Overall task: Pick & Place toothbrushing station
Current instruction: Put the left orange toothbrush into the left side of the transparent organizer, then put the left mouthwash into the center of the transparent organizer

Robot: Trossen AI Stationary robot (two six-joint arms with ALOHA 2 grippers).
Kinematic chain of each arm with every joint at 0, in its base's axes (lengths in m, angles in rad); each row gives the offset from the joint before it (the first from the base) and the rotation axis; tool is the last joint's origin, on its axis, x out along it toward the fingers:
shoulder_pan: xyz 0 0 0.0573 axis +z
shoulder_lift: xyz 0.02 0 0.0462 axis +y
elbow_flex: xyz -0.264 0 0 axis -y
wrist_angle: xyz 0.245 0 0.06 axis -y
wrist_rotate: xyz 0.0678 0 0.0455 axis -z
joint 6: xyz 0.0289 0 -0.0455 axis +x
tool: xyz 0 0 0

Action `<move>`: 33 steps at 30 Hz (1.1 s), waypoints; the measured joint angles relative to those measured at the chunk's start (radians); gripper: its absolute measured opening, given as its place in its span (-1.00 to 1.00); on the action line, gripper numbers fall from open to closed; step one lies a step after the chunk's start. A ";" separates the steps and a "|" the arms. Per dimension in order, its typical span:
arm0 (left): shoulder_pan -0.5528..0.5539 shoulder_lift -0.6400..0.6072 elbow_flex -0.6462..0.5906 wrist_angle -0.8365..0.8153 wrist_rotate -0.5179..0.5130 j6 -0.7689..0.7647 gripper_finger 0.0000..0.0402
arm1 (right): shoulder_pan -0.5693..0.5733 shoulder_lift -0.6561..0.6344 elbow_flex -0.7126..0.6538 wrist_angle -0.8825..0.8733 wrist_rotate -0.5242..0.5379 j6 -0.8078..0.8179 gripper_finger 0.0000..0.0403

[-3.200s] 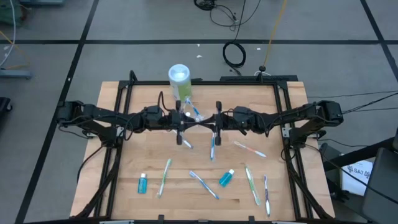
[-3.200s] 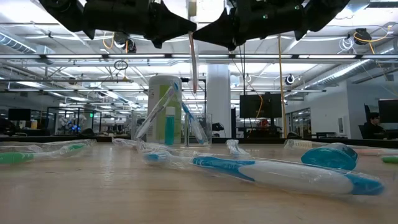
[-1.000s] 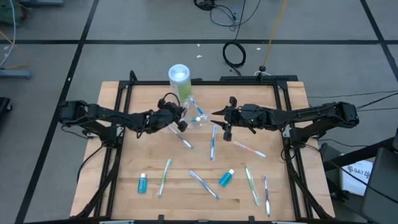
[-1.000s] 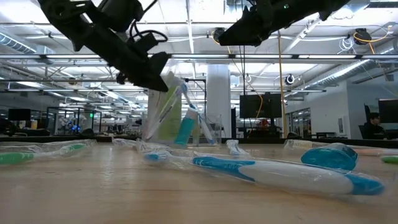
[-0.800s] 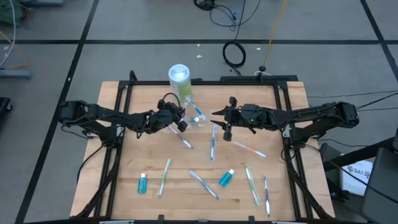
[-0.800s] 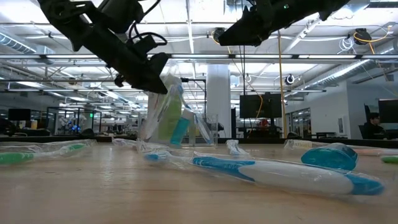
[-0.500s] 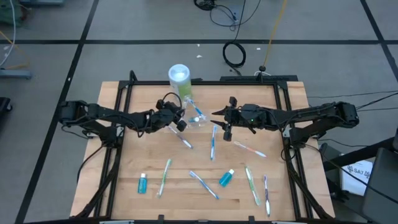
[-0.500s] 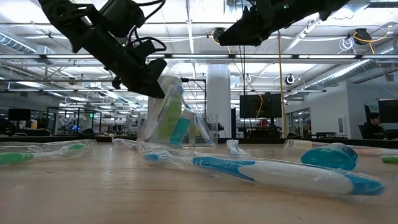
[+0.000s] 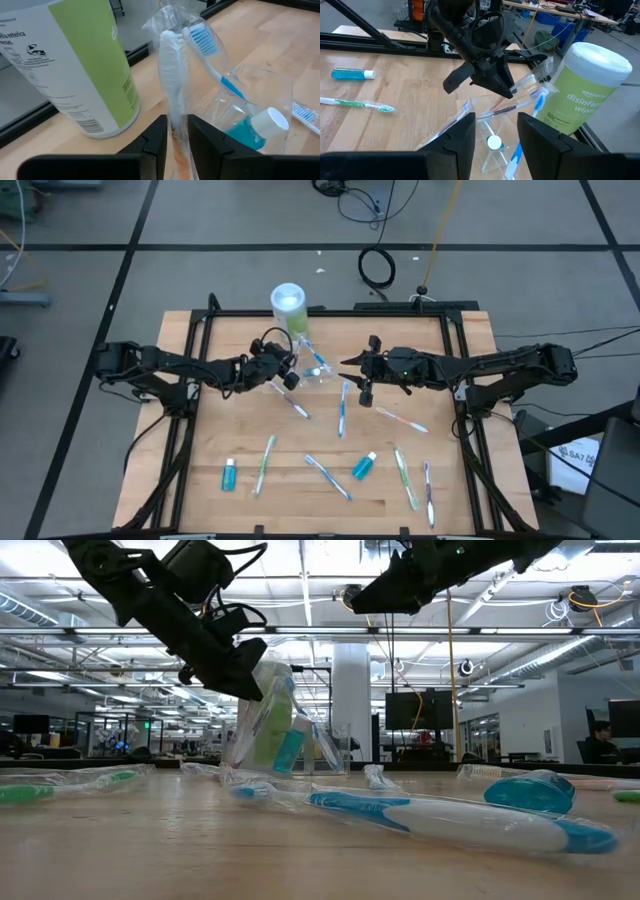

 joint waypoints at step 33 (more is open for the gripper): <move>-0.088 -0.203 0.016 -0.149 0.012 0.099 -0.02 | -0.003 0.005 0.000 -0.130 0.134 0.067 -0.30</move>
